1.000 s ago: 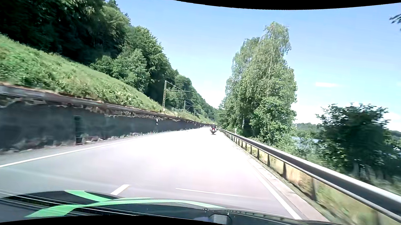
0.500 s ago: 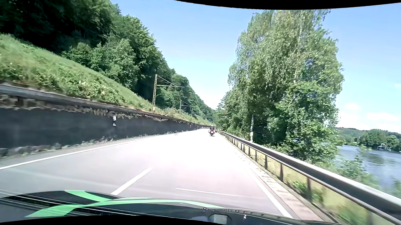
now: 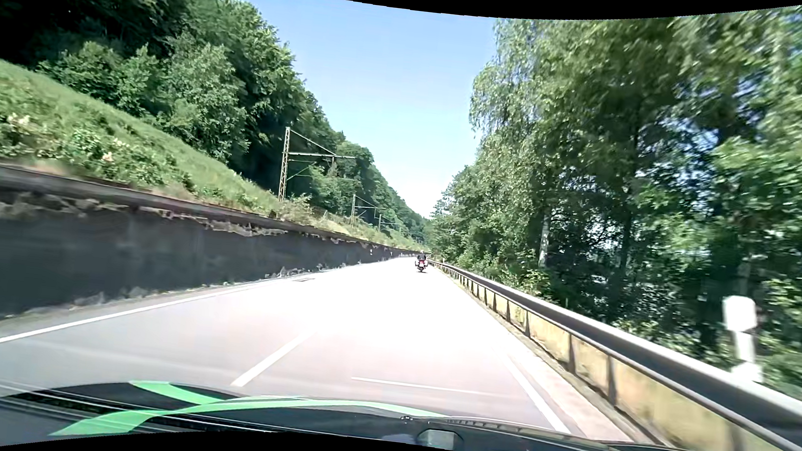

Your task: Follow the waypoints while adhering to traffic rules and regulations

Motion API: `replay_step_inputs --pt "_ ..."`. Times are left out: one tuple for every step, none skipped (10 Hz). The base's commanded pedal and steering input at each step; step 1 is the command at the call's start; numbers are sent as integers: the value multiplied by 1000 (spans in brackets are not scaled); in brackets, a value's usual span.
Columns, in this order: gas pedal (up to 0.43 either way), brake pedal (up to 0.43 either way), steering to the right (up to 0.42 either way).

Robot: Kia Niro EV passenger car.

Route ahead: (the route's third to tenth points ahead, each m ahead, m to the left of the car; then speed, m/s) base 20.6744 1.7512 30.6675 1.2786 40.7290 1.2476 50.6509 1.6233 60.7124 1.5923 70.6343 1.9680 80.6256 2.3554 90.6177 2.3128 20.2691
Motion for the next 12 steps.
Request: replay_step_inputs --pt "220 0 -1" --pt "189 0 -2" --pt "177 0 -2" --pt "177 0 -2" --pt "177 0 -2" --pt "177 0 -2" --pt "177 0 -2" --pt "189 0 -2" --pt "177 0 -2" --pt "150 0 -3" --pt "118 0 -3" --pt "118 0 -3"
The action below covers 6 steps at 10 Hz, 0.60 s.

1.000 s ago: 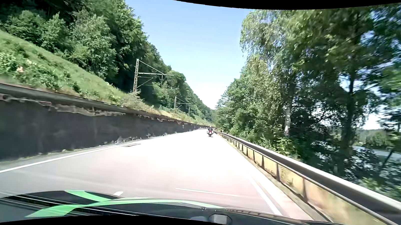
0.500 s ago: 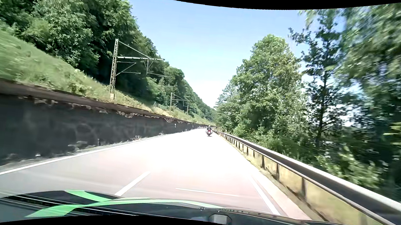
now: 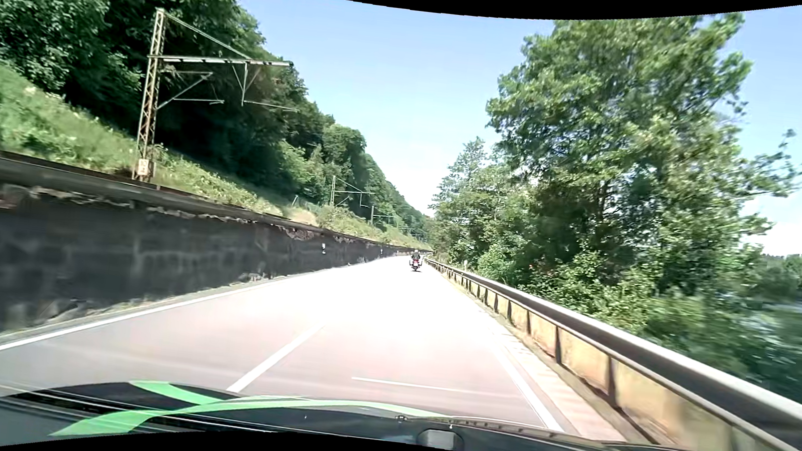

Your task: Follow the waypoints while adhering to traffic rules and regulations

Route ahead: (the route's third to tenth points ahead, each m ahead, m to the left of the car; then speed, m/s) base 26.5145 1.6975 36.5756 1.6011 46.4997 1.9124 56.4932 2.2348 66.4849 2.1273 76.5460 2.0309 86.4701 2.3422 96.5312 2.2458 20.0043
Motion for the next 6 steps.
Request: replay_step_inputs --pt "118 0 -4" --pt "118 0 -4" --pt "130 0 -5" --pt "138 0 -6" --pt "138 0 -8" --pt "177 0 -10"
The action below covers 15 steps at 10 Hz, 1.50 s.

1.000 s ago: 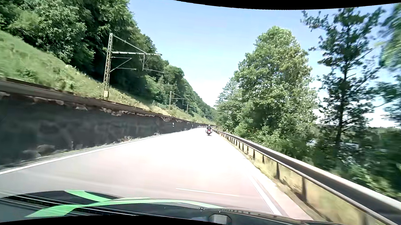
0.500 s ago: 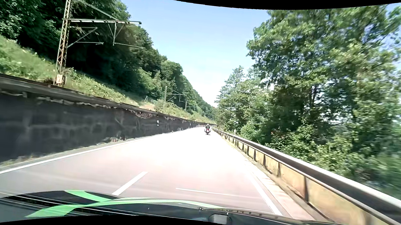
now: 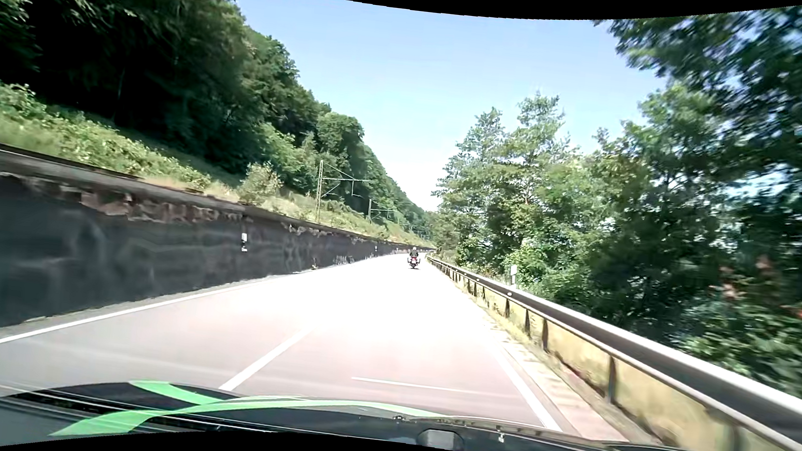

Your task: Follow the waypoints while adhering to traffic rules and regulations

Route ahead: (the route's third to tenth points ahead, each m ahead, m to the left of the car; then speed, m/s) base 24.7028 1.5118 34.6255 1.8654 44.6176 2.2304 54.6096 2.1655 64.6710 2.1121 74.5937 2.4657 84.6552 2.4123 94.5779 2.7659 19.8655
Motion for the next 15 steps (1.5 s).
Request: replay_step_inputs --pt "189 0 -10" --pt "197 0 -10" --pt "197 0 -10" --pt "197 0 -8" --pt "197 0 -8" --pt "189 0 -8" --pt "189 0 -8" --pt "189 0 -7" --pt "189 0 -7" --pt "197 0 -6" --pt "197 0 -6" --pt "189 0 -5" --pt "189 0 -5" --pt "169 0 -4" --pt "169 0 -4"
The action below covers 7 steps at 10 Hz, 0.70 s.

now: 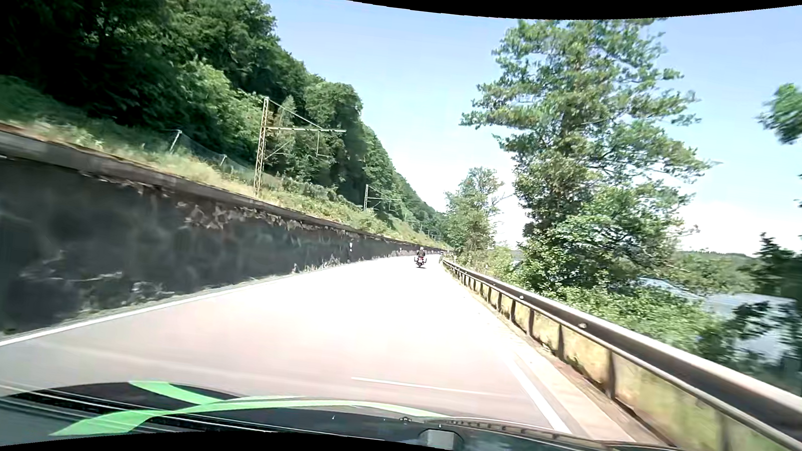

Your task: Follow the waypoints while adhering to traffic rules and regulations

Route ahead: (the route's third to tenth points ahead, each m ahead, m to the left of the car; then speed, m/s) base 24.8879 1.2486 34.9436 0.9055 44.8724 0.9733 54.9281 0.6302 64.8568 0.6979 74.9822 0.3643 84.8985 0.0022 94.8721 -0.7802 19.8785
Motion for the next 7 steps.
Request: replay_step_inputs --pt "177 0 -4" --pt "189 0 -3" --pt "189 0 -2" --pt "189 0 -2" --pt "177 0 -2" --pt "169 0 -1" --pt "169 0 -1"
